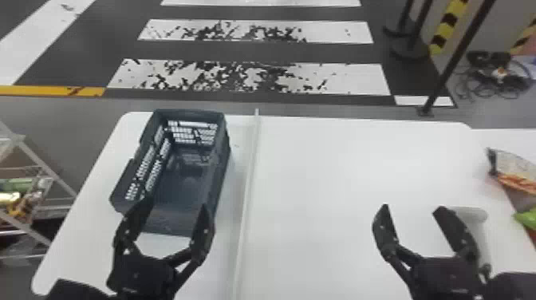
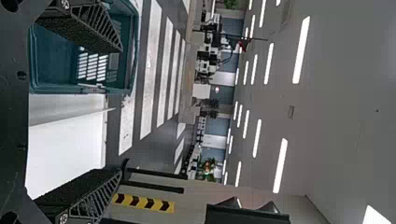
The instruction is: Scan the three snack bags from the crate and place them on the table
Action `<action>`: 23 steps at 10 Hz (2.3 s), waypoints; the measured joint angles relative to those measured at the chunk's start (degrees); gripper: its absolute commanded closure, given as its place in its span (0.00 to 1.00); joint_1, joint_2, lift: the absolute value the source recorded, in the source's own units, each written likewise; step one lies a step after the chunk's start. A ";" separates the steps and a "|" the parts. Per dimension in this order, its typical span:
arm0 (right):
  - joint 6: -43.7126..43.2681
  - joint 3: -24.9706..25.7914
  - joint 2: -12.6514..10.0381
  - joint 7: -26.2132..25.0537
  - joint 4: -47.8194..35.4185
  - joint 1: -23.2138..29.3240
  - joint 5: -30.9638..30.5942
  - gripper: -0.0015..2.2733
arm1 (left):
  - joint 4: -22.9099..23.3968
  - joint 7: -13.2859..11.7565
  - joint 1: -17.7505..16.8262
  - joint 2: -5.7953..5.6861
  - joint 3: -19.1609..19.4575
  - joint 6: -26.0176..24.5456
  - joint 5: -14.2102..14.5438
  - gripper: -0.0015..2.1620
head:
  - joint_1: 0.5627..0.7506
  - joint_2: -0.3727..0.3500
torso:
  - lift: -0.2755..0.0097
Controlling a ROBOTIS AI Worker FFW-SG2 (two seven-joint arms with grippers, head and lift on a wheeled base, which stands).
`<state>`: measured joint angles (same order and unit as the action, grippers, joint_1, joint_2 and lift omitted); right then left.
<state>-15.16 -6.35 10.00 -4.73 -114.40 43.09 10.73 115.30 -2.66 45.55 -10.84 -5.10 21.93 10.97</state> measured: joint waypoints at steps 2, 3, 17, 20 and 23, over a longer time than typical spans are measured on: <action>-0.72 2.18 0.02 2.97 -0.28 1.29 0.44 0.03 | 0.05 -0.71 -0.01 -0.29 0.00 -2.14 1.27 0.03 | 0.70 0.46 | 0.84; -1.63 2.42 0.02 3.74 -0.29 1.57 0.51 0.03 | 0.26 -0.69 -0.01 -0.35 0.00 -2.73 1.61 0.03 | 0.70 0.46 | 0.84; -6.83 3.01 -0.35 3.09 0.55 2.44 2.21 0.03 | 0.36 -1.03 0.76 -0.24 -0.15 -1.85 1.81 0.03 | 0.70 0.42 | 0.84; -6.85 3.03 -0.43 3.06 0.65 2.35 2.20 0.03 | 0.29 -0.88 0.76 -0.15 0.00 -1.85 1.63 0.03 | 0.70 0.42 | 0.84; -6.83 3.20 -0.45 3.15 0.84 2.26 2.19 0.03 | 0.19 -0.92 0.76 -0.15 0.00 -1.85 1.51 0.03 | 0.70 0.42 | 0.84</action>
<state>-21.99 -3.15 9.55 -1.58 -113.56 45.35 12.92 115.49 -3.57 46.32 -10.99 -5.10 20.08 12.48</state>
